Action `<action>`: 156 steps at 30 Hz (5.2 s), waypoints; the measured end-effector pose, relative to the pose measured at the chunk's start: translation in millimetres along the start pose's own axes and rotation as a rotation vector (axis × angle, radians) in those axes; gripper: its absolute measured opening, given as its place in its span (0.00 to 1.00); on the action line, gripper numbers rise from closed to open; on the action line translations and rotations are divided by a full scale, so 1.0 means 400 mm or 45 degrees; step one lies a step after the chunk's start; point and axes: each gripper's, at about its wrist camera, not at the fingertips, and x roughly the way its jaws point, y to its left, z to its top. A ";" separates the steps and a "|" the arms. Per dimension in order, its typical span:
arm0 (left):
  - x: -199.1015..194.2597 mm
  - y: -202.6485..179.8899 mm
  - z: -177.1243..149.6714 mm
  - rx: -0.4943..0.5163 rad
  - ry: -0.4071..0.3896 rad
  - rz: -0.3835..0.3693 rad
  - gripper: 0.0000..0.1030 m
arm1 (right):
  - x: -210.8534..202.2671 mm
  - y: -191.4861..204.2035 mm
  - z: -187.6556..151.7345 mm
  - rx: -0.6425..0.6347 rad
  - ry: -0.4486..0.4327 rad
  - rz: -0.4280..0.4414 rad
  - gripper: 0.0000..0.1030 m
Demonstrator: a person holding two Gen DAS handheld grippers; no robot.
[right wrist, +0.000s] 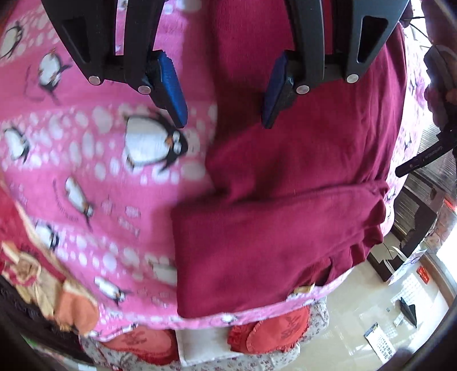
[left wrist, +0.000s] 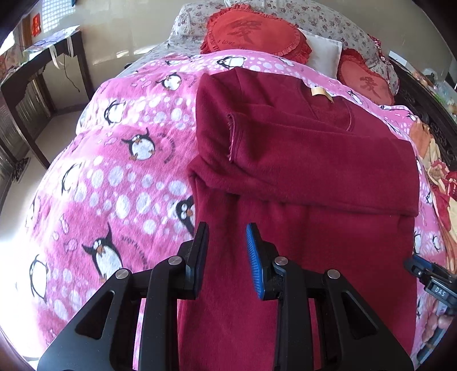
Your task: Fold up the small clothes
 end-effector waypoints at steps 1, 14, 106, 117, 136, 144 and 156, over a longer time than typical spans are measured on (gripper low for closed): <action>-0.007 0.010 -0.018 -0.010 0.013 -0.001 0.25 | 0.001 0.000 -0.007 -0.015 -0.011 -0.003 0.41; -0.073 0.086 -0.173 -0.079 0.087 0.045 0.25 | -0.035 0.015 -0.042 -0.071 -0.064 -0.104 0.07; -0.122 0.101 0.153 -0.081 -0.117 -0.423 0.07 | -0.137 0.048 0.202 0.046 -0.329 0.572 0.11; 0.074 0.042 0.393 -0.066 -0.127 -0.317 0.07 | 0.035 -0.040 0.465 0.225 -0.296 0.457 0.11; 0.045 0.123 0.457 -0.260 -0.203 -0.379 0.78 | -0.102 -0.089 0.465 0.267 -0.458 0.418 0.41; 0.140 0.015 0.442 -0.097 -0.110 -0.263 0.78 | 0.026 0.067 0.498 -0.051 -0.370 0.159 0.35; 0.318 0.005 0.470 -0.108 -0.082 -0.076 0.78 | 0.205 0.024 0.590 -0.087 -0.323 -0.088 0.35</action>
